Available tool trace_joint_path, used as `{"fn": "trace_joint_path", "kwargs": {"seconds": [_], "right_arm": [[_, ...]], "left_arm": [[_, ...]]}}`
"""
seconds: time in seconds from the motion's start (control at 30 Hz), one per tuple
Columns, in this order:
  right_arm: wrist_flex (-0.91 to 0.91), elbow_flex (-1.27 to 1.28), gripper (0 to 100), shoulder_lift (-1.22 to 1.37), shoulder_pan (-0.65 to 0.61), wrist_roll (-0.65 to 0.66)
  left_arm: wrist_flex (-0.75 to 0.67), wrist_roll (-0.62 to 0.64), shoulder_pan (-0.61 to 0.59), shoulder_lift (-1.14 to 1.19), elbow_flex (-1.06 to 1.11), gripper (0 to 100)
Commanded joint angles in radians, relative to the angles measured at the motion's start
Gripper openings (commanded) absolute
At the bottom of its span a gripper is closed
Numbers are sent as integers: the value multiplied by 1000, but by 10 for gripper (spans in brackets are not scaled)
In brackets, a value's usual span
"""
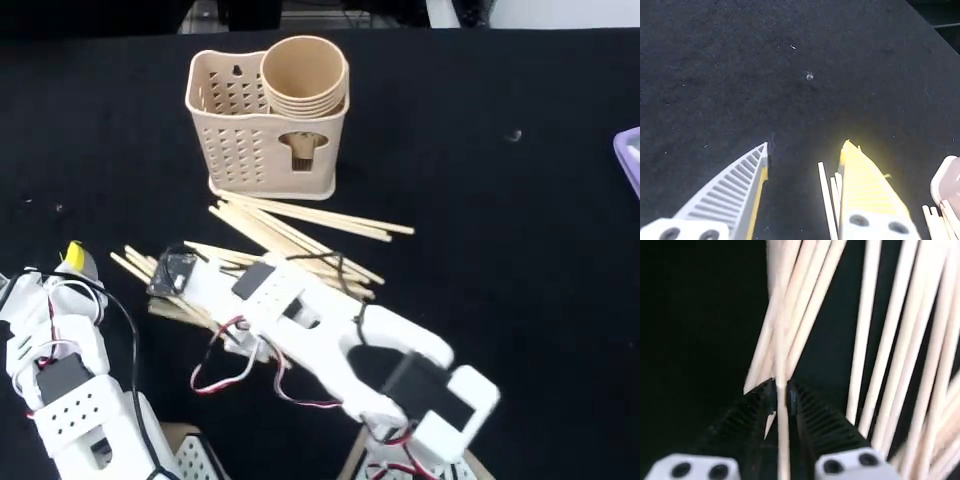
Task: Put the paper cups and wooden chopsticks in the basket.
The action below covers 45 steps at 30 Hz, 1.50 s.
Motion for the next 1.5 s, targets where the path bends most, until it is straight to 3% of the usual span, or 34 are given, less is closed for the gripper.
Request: {"fn": "trace_joint_path", "kwargs": {"seconds": [0.0,0.17,0.4,0.53,0.7,0.97,1.23,1.47], "right_arm": [[68,-10,11,-139,91,37],[104,65,11,-294,175,80],[-17,114,11,-357,11,-28],[-68,110,18,-278,-23,-75],[-74,54,135,-101,-40,-74],[-75,-10,104,50,-133,-74],[-66,-22,10,88,-120,-74],[-38,71,11,-77,43,44]], "left_arm": [[-18,5,-2,-11,-24,234],[-18,5,-2,-11,-24,234],[-18,5,-2,-11,-24,234],[-18,5,-5,-11,-22,234],[-18,5,-4,-11,-22,234],[-18,5,-2,-11,-22,234],[-18,5,-2,-11,-22,234],[-18,5,-2,-11,-22,234]]}}
